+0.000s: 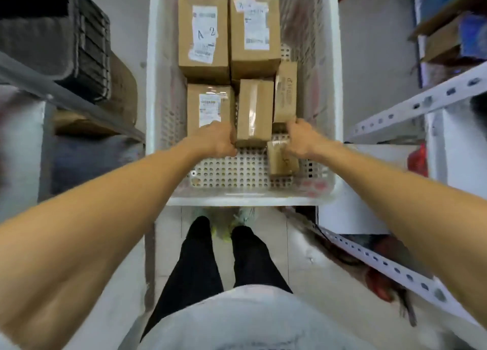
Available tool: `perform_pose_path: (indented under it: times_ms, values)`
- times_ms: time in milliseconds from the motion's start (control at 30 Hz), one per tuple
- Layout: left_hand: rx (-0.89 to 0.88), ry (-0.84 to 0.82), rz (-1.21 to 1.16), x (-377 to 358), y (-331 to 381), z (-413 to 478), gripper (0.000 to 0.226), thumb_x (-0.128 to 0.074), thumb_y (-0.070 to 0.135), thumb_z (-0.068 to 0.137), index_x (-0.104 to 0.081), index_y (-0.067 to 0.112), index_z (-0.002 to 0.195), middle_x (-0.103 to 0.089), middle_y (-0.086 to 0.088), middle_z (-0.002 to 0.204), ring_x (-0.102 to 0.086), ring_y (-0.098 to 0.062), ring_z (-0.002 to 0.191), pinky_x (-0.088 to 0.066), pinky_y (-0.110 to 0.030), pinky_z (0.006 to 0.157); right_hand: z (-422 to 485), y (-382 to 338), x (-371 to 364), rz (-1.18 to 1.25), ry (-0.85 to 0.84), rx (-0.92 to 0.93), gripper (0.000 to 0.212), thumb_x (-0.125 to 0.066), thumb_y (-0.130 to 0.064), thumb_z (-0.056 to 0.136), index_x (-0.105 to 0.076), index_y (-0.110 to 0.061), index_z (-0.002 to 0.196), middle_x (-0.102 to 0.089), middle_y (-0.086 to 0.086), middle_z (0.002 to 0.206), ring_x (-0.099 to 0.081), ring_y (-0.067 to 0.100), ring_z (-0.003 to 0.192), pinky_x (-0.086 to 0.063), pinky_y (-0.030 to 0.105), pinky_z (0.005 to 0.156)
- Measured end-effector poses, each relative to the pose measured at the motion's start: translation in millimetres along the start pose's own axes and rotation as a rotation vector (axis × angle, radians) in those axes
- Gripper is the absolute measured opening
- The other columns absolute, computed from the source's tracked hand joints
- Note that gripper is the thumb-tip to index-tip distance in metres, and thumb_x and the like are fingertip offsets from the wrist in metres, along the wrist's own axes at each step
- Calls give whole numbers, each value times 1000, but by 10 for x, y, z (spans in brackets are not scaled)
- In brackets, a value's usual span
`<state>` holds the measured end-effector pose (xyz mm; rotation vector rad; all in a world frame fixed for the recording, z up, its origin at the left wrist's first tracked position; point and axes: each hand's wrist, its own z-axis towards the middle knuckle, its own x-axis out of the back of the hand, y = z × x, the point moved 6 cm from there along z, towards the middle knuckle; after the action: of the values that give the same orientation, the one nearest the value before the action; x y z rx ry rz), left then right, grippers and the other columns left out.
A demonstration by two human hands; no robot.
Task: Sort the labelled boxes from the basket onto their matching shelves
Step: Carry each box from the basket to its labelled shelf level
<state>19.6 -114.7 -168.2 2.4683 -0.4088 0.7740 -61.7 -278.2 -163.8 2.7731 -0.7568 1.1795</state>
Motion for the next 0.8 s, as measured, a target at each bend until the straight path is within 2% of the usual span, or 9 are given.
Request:
perform_pose_path:
  times_ms: [100,167,267,333,400,533,633,700,800]
  values:
    - [0,-59,24,-259,-88,309,38,-67,25,86,-57,12,120,-61,-7,112,-58,-25,97,-50,-35,80,348,220,-358,73,-10,-141,65,-61,-29,91,-30,1,138,-32,27,142,-40,43,126,-40,43,99]
    - [13,-83,-5,-390,-187,460,44,-66,27,87,-55,12,126,-60,-8,116,-58,-26,100,-48,-34,81,555,312,-603,132,-22,-207,77,-64,-31,88,-21,0,143,-24,27,146,-31,44,133,-36,45,106]
    - [46,-107,-64,-560,-354,662,47,-68,30,86,-55,13,127,-60,-8,122,-58,-25,105,-46,-32,85,772,378,-896,178,-69,-273,99,-65,-34,88,4,-1,151,-4,28,155,-13,45,142,-24,45,116]
    - [80,-127,-113,-647,-458,735,47,-70,32,85,-56,14,126,-61,-7,121,-59,-24,103,-47,-32,87,872,374,-1059,197,-96,-295,112,-70,-38,85,14,-1,150,8,29,155,-3,45,144,-16,45,119]
    - [100,-126,-135,-670,-523,771,46,-69,32,85,-56,13,126,-61,-7,120,-59,-22,100,-47,-31,86,942,361,-1166,189,-106,-322,127,-77,-45,77,19,-3,149,12,28,155,-2,46,144,-15,47,117]
    - [100,-117,-126,-597,-515,744,46,-69,34,85,-56,15,124,-61,-5,118,-58,-23,101,-48,-33,87,877,420,-1110,239,-43,-394,127,-83,-42,70,10,-16,152,0,22,157,-21,45,140,-33,49,109]
    - [38,-122,-100,-369,-387,667,42,-70,32,83,-57,18,120,-63,-2,115,-58,-20,98,-45,-30,81,742,489,-884,422,11,-437,131,-85,-37,67,12,-13,152,-16,21,155,-32,42,136,-35,50,110]
    - [8,-90,-140,-115,-261,587,42,-71,31,83,-57,17,120,-63,-3,114,-58,-19,97,-42,-28,78,633,511,-600,547,35,-387,130,-85,-34,64,9,-10,150,-30,18,148,-40,39,130,-38,49,108]
    - [-31,-11,-162,338,-81,390,44,-70,29,83,-57,15,123,-62,-3,115,-56,-19,100,-42,-28,80,388,467,21,590,63,-231,97,-82,-31,64,-27,-12,142,-42,8,136,-48,26,117,-48,37,93]
